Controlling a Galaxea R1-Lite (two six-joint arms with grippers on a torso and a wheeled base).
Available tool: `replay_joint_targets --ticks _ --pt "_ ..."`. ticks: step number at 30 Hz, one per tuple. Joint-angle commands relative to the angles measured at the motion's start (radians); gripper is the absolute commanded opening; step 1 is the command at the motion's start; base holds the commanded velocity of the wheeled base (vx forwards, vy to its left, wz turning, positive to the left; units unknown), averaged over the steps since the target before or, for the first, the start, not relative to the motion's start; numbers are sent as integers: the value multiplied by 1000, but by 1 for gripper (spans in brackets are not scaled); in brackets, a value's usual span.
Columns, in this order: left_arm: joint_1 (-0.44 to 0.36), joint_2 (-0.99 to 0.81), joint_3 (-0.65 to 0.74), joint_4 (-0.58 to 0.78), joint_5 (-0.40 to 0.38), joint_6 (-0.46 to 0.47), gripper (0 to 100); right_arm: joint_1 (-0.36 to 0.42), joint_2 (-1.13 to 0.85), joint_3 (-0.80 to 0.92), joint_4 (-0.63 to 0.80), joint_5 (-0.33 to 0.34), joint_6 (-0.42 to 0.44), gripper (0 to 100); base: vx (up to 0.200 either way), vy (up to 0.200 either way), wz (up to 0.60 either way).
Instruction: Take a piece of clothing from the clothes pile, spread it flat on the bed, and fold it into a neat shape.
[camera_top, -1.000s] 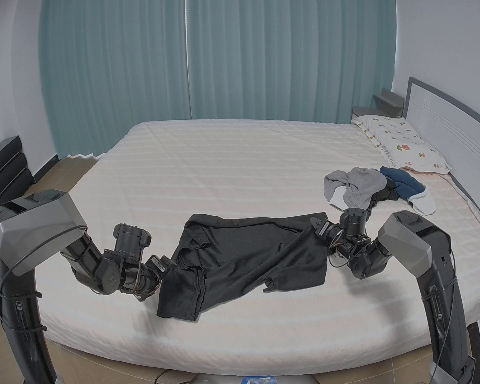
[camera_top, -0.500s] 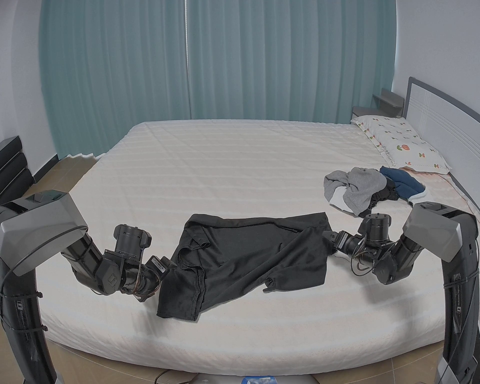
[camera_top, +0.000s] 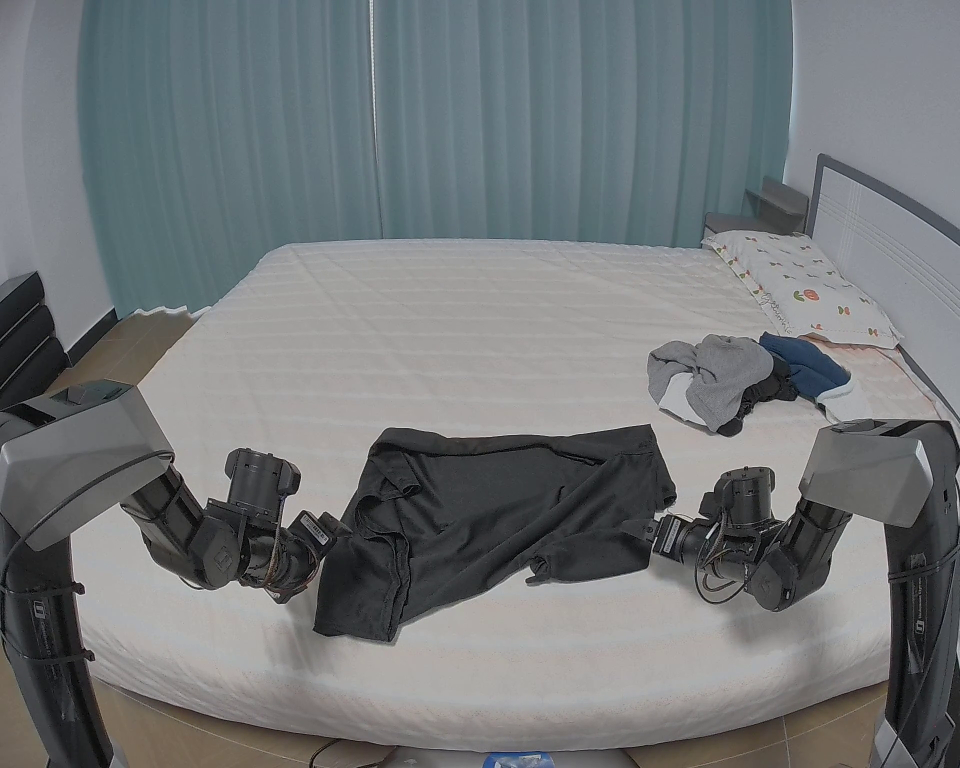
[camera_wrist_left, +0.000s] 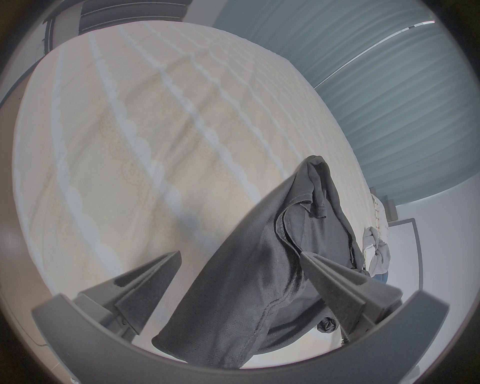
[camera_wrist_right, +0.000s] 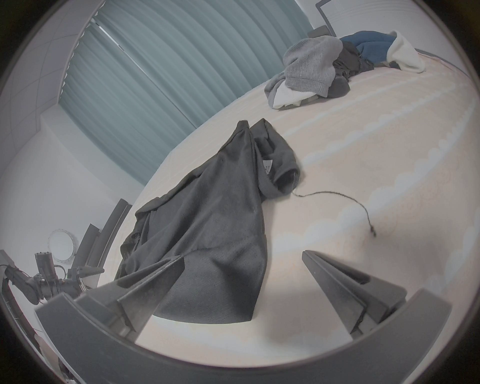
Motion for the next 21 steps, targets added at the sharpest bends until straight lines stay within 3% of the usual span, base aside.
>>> replay_joint_targets --ticks 1,4,5,15,21 --pt "2 2 0 0 0 0 100 19 28 -3 5 0 0 100 0 0 0" --pt "2 2 0 0 0 0 100 23 37 -6 14 -2 0 100 0 0 0" --pt "2 2 0 0 0 0 100 23 40 -4 14 -2 0 0 0 0 0" --pt "10 0 -6 0 0 2 100 20 -14 53 5 6 -1 0 0 0 0" --pt "10 -4 -3 0 0 3 100 2 -167 204 5 24 2 0 0 0 0"
